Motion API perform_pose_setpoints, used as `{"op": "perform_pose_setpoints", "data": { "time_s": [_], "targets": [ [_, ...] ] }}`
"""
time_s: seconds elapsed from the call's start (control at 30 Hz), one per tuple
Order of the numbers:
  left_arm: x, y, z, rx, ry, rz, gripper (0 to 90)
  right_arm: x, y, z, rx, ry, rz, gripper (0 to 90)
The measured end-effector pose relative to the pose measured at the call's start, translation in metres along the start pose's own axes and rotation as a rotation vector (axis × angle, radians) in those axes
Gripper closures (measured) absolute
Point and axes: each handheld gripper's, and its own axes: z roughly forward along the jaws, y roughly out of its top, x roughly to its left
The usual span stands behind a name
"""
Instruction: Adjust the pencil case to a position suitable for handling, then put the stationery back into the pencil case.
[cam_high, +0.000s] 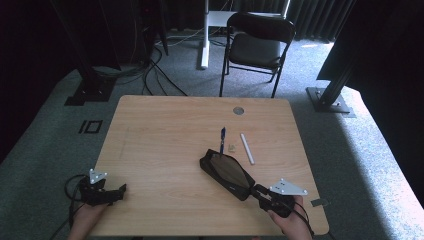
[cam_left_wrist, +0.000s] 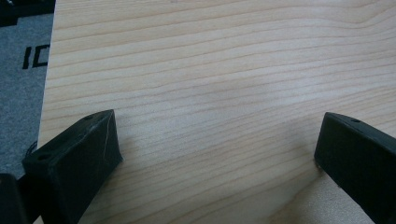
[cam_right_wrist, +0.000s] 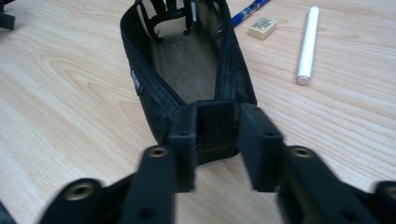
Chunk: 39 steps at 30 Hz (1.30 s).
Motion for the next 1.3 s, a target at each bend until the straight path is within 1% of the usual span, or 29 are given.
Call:
{"op": "perform_pose_setpoints", "data": {
  "time_s": [0.1, 0.2, 0.37, 0.57, 0.6, 0.67, 0.8, 0.83, 0.93, 1.07, 1.23, 1.3],
  "targets": [
    [0.000, 0.000, 0.000, 0.000, 0.000, 0.000, 0.4, -0.001, 0.002, -0.001, -0.008, 0.001, 0.003, 60.2],
    [0.000, 0.000, 0.000, 0.000, 0.000, 0.000, 0.4, -0.002, 0.004, -0.002, -0.011, -0.006, 0.012, 58.4],
    [0.000, 0.000, 0.000, 0.000, 0.000, 0.000, 0.4, -0.003, 0.006, -0.001, -0.022, -0.013, 0.013, 54.9],
    [0.000, 0.000, 0.000, 0.000, 0.000, 0.000, 0.4, -0.003, 0.010, -0.001, -0.053, 0.007, 0.025, 50.7],
    [0.000, 0.000, 0.000, 0.000, 0.000, 0.000, 0.4, -0.003, 0.011, -0.002, -0.059, 0.010, 0.029, 48.8],
    [0.000, 0.000, 0.000, -0.001, 0.000, 0.000, 0.4, -0.003, 0.013, -0.002, -0.066, 0.008, 0.028, 48.4],
    [0.000, 0.000, 0.000, 0.000, 0.000, 0.000, 0.4, -0.004, 0.019, -0.004, -0.067, 0.002, 0.009, 49.0],
    [0.000, 0.000, 0.000, 0.000, 0.000, 0.000, 0.4, -0.004, 0.020, -0.004, -0.075, 0.001, 0.005, 48.4],
    [0.000, 0.000, 0.000, 0.000, 0.000, 0.000, 0.4, -0.005, 0.023, -0.004, -0.084, 0.002, 0.006, 47.5],
    [0.000, 0.000, 0.000, 0.000, 0.000, 0.000, 0.4, -0.009, 0.034, -0.005, -0.120, -0.014, 0.002, 46.2],
    [0.000, 0.000, 0.000, 0.000, 0.000, 0.000, 0.4, -0.015, 0.042, -0.001, -0.130, -0.044, -0.003, 46.3],
    [0.000, 0.000, 0.000, 0.000, 0.000, 0.000, 0.4, -0.016, 0.046, 0.002, -0.133, -0.046, -0.005, 46.2]
  ]
}}
